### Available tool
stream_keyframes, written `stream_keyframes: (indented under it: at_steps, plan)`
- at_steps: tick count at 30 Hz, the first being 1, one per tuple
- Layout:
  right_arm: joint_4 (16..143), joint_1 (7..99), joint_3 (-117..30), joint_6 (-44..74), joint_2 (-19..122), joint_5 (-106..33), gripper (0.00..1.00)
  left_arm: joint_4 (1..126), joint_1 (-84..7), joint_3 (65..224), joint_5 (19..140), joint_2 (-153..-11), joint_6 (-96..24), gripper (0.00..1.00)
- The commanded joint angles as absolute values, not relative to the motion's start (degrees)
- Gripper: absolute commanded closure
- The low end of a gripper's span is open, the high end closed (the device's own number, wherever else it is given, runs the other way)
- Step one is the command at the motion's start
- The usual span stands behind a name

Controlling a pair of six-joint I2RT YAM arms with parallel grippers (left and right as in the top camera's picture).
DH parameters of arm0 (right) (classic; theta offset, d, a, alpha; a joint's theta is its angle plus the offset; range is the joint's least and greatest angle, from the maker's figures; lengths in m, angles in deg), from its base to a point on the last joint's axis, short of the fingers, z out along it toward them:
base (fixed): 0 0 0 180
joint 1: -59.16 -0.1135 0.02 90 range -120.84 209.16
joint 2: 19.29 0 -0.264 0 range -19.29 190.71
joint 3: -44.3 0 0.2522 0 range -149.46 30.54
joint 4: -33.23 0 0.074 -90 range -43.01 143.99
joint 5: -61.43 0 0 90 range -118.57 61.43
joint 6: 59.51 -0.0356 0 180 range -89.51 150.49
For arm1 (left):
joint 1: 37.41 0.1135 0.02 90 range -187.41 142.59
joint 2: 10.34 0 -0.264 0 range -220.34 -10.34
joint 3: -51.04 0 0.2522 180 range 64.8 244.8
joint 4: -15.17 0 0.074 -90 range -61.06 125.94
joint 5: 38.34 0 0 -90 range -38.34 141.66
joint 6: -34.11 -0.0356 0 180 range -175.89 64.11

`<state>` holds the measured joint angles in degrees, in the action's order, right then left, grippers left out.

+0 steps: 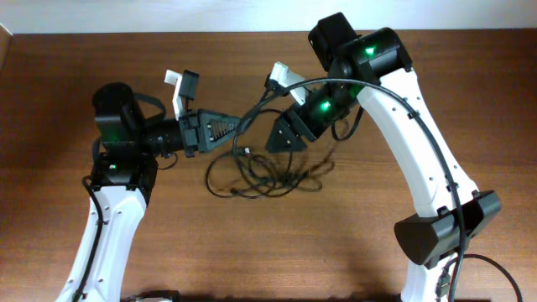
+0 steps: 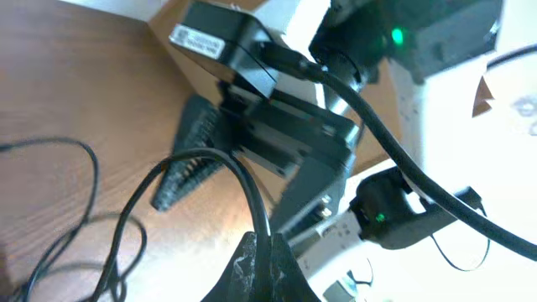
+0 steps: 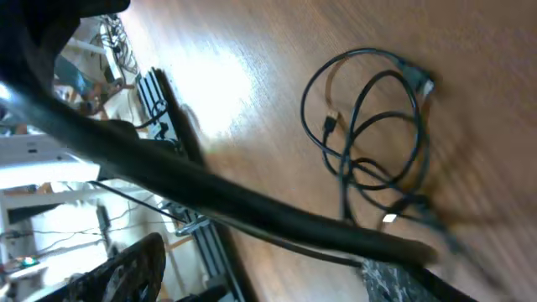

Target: Untangle cables

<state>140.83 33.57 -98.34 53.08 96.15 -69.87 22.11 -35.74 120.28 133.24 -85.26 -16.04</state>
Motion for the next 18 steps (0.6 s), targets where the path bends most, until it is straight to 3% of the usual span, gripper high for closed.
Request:
stream_keyframes:
  at_steps: [1, 8, 9, 10, 13, 15, 16, 18]
  plan:
    - [138.0, 33.7, -99.1, 58.1, 95.5, -70.4, 0.27, 21.9, -35.4, 122.2, 139.4, -85.8, -16.9, 1.0]
    - [126.6, 33.7, -99.1, 60.5, 95.5, -71.0, 0.27, 21.9, -34.2, 122.2, 141.8, -85.8, -14.3, 1.0]
    - [126.0, 33.7, -99.1, 60.5, 95.5, -72.3, 0.52, 21.9, -34.3, 122.2, 141.8, -85.8, -14.3, 1.0]
    - [125.7, 33.7, -99.1, 60.5, 95.5, -72.6, 0.96, 21.9, -34.3, 122.2, 141.8, -85.8, -14.3, 1.0]
    - [125.4, 33.8, -99.1, 60.2, 95.5, -72.6, 0.96, 21.9, -34.3, 122.2, 141.8, -85.8, -14.1, 0.92]
    - [125.0, 33.8, -100.0, 59.3, 95.5, -72.6, 0.96, 21.9, -34.3, 122.2, 141.8, -85.8, -14.1, 0.95]
    - [122.7, 33.9, -103.3, 54.7, 95.5, -72.6, 0.96, 21.9, -34.3, 122.2, 141.8, -85.8, -14.1, 0.39]
    - [121.4, 34.6, -109.6, 51.2, 95.5, -72.1, 0.96, 21.9, -34.3, 122.2, 141.8, -85.8, -14.1, 0.24]
